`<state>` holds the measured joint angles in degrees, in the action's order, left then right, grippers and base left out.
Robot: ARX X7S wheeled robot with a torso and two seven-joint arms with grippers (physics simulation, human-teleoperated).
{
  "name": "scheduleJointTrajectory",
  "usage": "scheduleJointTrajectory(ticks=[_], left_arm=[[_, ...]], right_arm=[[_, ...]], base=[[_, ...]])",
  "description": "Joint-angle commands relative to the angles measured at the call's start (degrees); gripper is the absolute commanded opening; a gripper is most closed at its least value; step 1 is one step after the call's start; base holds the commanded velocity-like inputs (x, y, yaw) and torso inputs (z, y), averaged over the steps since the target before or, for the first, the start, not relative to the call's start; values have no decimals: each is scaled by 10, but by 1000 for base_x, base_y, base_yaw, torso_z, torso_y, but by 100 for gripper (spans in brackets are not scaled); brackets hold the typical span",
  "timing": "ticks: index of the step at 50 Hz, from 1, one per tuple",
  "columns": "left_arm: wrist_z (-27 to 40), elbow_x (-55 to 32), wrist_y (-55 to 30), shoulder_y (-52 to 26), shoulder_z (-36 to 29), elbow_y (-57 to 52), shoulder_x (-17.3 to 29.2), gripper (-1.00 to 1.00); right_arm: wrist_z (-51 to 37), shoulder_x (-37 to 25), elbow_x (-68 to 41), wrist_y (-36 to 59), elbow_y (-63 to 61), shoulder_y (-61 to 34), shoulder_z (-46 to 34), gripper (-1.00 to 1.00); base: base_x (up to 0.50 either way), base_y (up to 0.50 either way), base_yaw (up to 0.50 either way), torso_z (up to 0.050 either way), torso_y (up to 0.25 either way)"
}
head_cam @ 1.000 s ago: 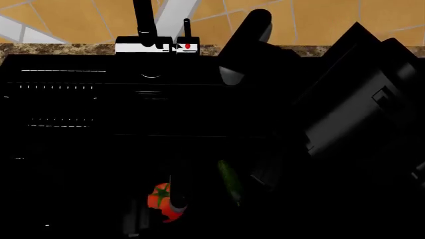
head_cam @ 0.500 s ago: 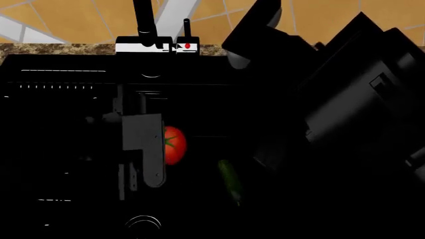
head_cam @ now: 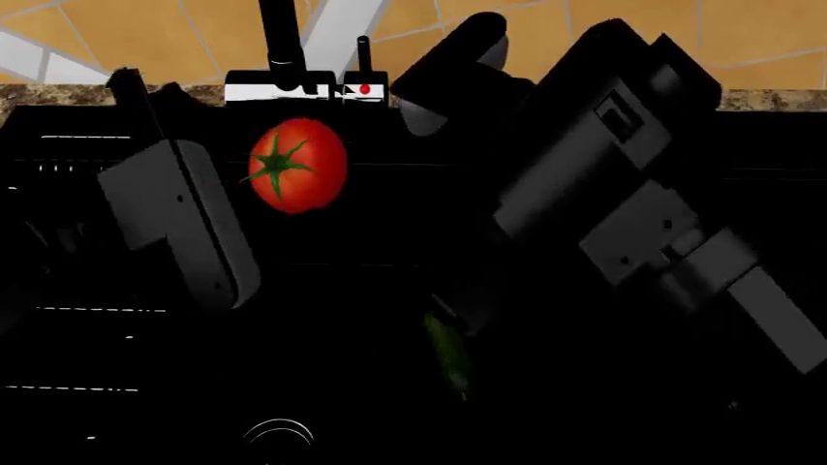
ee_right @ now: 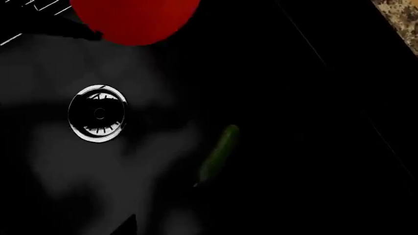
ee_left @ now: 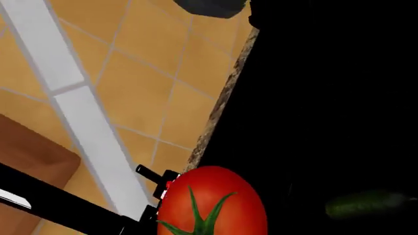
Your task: Pick the vegetables from the sink and place them on the cutting board.
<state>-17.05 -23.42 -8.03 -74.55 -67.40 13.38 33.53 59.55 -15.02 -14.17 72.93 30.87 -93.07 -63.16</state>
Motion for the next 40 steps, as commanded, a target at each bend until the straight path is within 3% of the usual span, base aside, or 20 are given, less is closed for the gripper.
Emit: scheduleJointTrajectory(ticks=[1,4,10,23,35,40], left_arm=[[87,-56,6,30,59,-45,24,-100],[99,-68,7,43,67,-70,41,-100],[105,-73,3,56,65,-104,60,-100],[126,-71,28,76,79,-74,62,-100],[140,-81,32,95,85,-96,75,-100],[146,-85,23,98,85,-113,83,-100]], right_arm=[[-30,115,11,-66,254,-26,34,100],[-39,150,1,-111,354,-27,25,100],[-56,150,-91,-108,370,-26,-45,100],[-116,150,-254,-122,411,-14,-145,100],[-191,150,-241,-158,441,39,-65,100],[-217,150,-140,-159,441,69,57,100]], base=[[0,0,0,0,0],[0,0,0,0,0],[0,0,0,0,0],[0,0,0,0,0],[0,0,0,0,0],[0,0,0,0,0]])
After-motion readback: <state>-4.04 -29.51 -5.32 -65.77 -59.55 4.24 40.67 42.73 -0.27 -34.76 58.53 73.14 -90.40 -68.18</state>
